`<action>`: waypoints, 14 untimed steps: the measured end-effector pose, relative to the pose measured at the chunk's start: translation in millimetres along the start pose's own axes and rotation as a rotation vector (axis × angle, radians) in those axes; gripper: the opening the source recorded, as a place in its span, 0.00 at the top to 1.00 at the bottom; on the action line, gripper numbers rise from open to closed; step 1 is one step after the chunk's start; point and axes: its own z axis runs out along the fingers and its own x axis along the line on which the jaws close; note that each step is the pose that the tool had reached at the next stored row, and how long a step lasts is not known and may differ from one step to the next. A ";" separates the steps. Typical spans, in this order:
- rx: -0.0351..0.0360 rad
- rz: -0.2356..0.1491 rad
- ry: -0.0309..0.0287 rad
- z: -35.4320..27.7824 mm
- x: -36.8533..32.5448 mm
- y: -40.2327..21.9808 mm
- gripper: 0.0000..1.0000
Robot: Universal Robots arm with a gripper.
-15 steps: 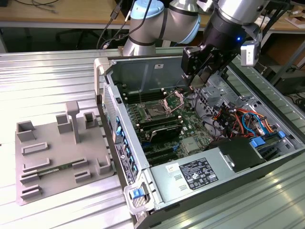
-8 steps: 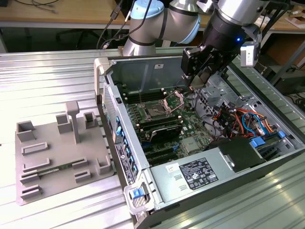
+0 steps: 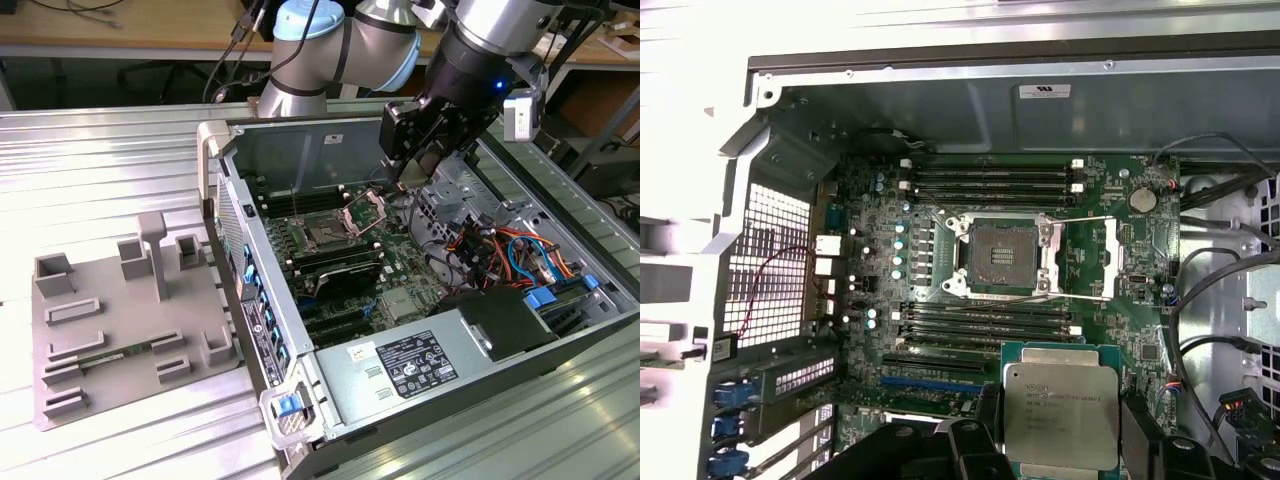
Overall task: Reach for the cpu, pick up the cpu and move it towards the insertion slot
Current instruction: 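Pick up the cpu and move it towards the insertion slot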
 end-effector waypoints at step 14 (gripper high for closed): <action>-0.0001 0.000 -0.0001 0.7 -0.3 5.7 0.45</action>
